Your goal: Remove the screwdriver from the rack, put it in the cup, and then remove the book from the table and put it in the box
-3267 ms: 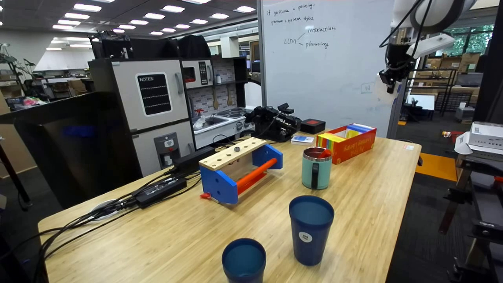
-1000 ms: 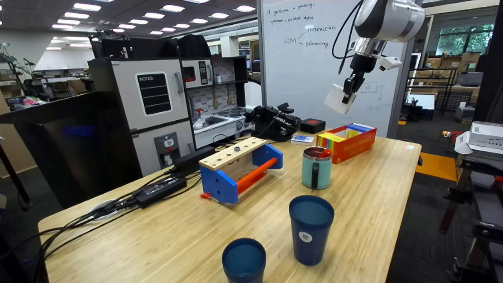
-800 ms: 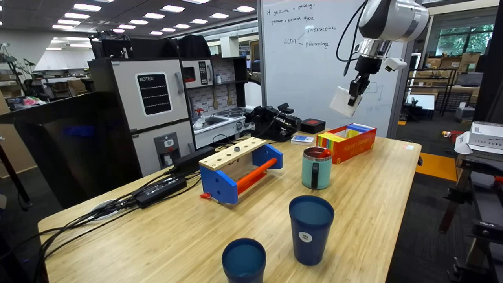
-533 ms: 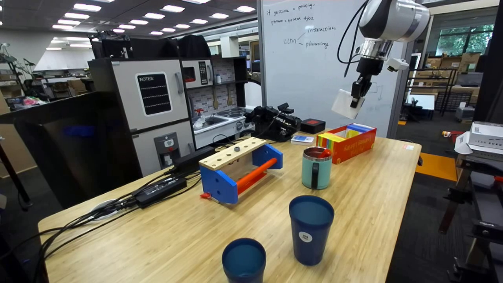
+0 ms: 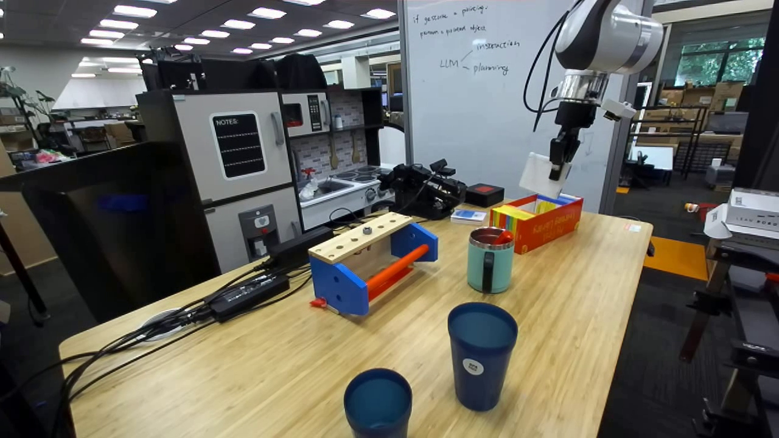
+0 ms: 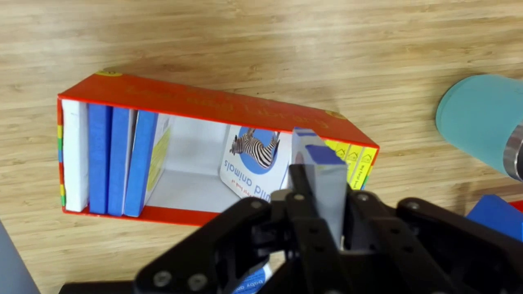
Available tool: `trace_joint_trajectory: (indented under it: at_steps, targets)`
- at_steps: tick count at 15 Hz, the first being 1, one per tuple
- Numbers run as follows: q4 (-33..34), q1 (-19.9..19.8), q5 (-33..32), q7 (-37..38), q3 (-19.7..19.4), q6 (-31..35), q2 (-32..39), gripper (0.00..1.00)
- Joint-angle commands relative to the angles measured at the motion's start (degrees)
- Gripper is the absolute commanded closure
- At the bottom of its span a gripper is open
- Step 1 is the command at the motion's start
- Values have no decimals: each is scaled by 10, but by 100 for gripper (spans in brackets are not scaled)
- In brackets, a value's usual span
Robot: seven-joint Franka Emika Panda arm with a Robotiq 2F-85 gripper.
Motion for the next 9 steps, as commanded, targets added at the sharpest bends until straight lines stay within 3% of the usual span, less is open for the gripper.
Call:
trace_joint_trajectory:
  at_steps: [1, 5, 8, 9]
  targets:
    - [16, 18, -17, 27, -23, 11, 11, 96]
    - [41, 30, -61, 78, -46, 12, 11, 96]
    - [56, 25, -68, 89, -39, -5, 10, 96]
    - [46, 21, -63, 79, -35, 9, 8, 85]
